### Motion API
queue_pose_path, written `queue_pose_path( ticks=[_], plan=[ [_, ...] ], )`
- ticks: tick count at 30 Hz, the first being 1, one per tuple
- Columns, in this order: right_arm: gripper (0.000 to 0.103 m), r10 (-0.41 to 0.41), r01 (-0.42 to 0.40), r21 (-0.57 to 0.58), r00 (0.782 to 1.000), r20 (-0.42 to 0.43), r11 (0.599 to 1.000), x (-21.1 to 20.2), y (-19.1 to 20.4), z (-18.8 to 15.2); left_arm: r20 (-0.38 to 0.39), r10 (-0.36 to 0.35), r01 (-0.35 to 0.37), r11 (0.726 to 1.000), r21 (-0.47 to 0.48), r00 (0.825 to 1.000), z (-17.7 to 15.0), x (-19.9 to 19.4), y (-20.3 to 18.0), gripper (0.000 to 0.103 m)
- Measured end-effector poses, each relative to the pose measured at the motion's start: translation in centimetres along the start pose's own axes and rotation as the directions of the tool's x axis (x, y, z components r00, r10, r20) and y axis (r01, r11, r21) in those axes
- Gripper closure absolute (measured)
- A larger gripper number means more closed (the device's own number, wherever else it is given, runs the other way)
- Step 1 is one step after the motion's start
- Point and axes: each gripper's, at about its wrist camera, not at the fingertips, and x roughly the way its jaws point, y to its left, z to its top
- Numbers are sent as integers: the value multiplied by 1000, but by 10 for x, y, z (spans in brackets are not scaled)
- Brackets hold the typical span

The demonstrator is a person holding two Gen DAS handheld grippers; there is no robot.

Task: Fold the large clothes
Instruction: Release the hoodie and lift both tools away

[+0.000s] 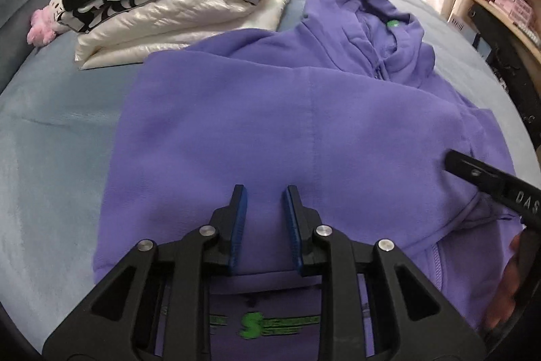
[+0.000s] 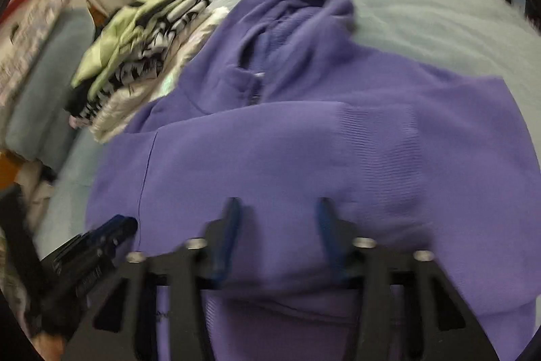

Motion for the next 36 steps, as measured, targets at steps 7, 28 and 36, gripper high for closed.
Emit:
queue_pose_path(
  ticks=[7,28,36],
  plan=[
    [42,-125,120,76,990,59,990,-55,-51,-18,-12,-58,57,998,-29,998,1,-20,31,81],
    [40,51,-62,45,975,215,997,-276,-16,-149,165,-2,0,1000,10,986,-86,-230,34,60],
    [31,29,-25,-18,971,237,1000,-343,-7,-213,188,36,-37,999,1,981,-140,-286,52,49]
  ],
)
